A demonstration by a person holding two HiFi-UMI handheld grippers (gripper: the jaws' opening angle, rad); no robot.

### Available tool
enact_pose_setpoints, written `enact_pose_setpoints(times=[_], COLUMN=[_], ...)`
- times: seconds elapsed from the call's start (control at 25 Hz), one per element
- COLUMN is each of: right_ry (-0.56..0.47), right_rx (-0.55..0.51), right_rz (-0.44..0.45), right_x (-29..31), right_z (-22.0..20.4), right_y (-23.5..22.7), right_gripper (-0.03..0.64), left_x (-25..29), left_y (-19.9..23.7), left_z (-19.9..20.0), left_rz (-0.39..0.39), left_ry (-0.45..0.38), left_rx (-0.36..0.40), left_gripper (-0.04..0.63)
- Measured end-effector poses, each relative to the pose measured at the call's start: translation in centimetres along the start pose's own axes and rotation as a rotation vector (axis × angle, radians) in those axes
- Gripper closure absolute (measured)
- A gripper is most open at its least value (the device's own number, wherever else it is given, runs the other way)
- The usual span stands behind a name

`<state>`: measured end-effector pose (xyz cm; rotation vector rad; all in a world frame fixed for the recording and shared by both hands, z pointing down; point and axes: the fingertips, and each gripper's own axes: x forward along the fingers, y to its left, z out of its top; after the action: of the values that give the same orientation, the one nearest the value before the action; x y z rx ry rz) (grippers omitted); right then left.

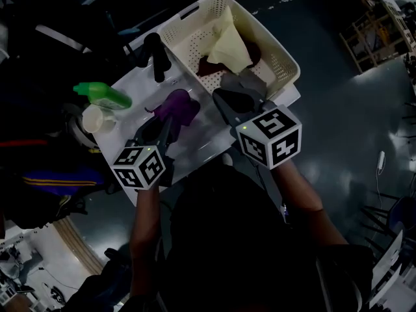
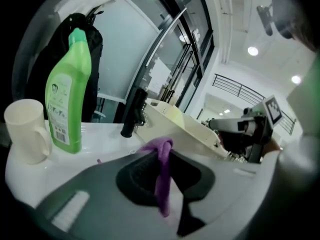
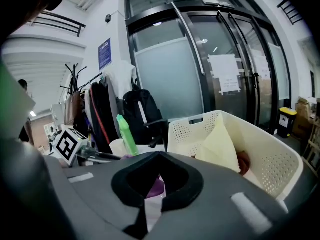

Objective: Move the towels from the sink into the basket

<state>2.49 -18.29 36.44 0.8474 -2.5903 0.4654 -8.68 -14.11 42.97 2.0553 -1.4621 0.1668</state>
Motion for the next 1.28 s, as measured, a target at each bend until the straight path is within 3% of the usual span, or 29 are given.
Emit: enact_pose_setpoints(times=[0.28, 0.64, 1.28], right_ry=[-0.014, -0.050, -0.108], right_rx=[-0.022, -0.054, -0.049], right_rz=[0.036, 0.053, -0.041], right_x=[-0.9, -2.2, -5.3], right_z=[0.5, 2.1, 4.4], right_y=[-0.4, -2.2, -9.2], right_gripper=[0.618, 0.618, 0.618], left_x=[-2.5, -3.0, 1.6], left_y=[-3.8, -7.7, -15.2], left_z=[5.3, 11.5, 19.8], left_rz=[-0.033, -0.092, -0.216], left_ry=[-0.069, -0.123, -0.220], left_rx=[0.023, 0.108, 0.223], left_gripper=[0.545, 0.545, 0.543])
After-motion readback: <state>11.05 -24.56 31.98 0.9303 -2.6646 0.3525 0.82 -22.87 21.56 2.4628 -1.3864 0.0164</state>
